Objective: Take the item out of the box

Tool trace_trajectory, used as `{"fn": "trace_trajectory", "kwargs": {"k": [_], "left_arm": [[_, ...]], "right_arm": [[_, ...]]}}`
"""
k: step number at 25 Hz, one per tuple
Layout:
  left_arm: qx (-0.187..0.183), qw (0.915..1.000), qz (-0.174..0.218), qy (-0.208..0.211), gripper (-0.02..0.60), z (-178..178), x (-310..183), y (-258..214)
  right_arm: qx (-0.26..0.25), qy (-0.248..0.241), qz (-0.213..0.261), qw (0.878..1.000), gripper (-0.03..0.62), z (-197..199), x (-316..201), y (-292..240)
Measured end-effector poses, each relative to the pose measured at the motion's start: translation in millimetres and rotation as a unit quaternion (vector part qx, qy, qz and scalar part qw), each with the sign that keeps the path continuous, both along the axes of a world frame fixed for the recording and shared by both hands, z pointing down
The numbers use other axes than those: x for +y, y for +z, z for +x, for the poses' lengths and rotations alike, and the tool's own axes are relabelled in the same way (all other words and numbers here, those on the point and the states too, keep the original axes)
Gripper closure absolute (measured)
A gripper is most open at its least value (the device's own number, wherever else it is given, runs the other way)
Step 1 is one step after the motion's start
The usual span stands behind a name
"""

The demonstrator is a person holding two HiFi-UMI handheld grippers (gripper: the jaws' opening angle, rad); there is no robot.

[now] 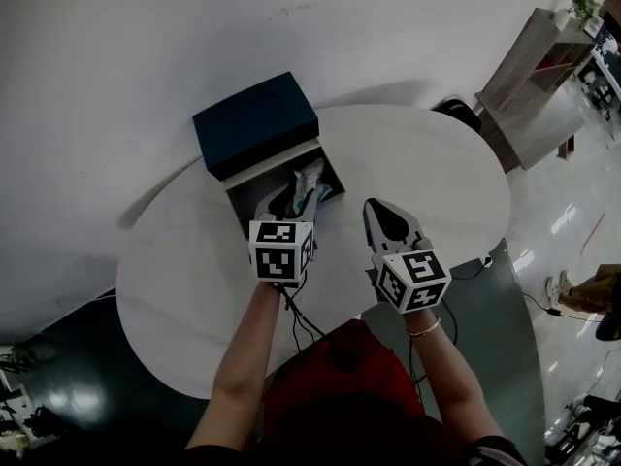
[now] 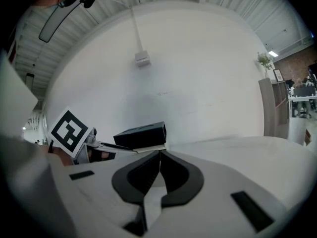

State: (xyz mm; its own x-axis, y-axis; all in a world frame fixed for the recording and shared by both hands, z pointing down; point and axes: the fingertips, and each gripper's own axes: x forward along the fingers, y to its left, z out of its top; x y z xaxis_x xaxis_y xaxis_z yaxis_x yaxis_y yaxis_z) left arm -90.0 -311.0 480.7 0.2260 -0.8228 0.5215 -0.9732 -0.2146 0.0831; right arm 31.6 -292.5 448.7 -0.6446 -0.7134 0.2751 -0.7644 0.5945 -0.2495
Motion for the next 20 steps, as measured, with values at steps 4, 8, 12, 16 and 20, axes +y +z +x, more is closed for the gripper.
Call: {"fn": "trace_trajectory", "kwargs": {"k": [4, 8, 12, 16, 20], "left_arm": [[-0.008, 0.9998, -0.019, -0.001, 0.420, -2, -9, 11], [-0.020, 0.9992, -0.035, -0.002, 0.417, -4, -18, 21], [-0.022, 0.9986, -0.048, -0.005, 0.417, -5, -27, 28], [-0.029, 0.9974, -0.066, 0.001, 0.417, -3, -35, 36], [-0.043, 0.9948, -0.091, 0.014, 0.410, 1, -40, 49]], "right_arm": [[-0.001, -0.012, -0.012, 1.000, 0.577, -5, -11, 9], [-0.002, -0.021, -0.021, 1.000, 0.577, -8, -22, 17], [-0.003, -0.028, -0.030, 0.999, 0.577, -10, -31, 25], [-0.002, -0.034, -0.040, 0.999, 0.577, -11, -37, 34], [0.000, -0.039, -0.048, 0.998, 0.577, -11, -44, 41]]}}
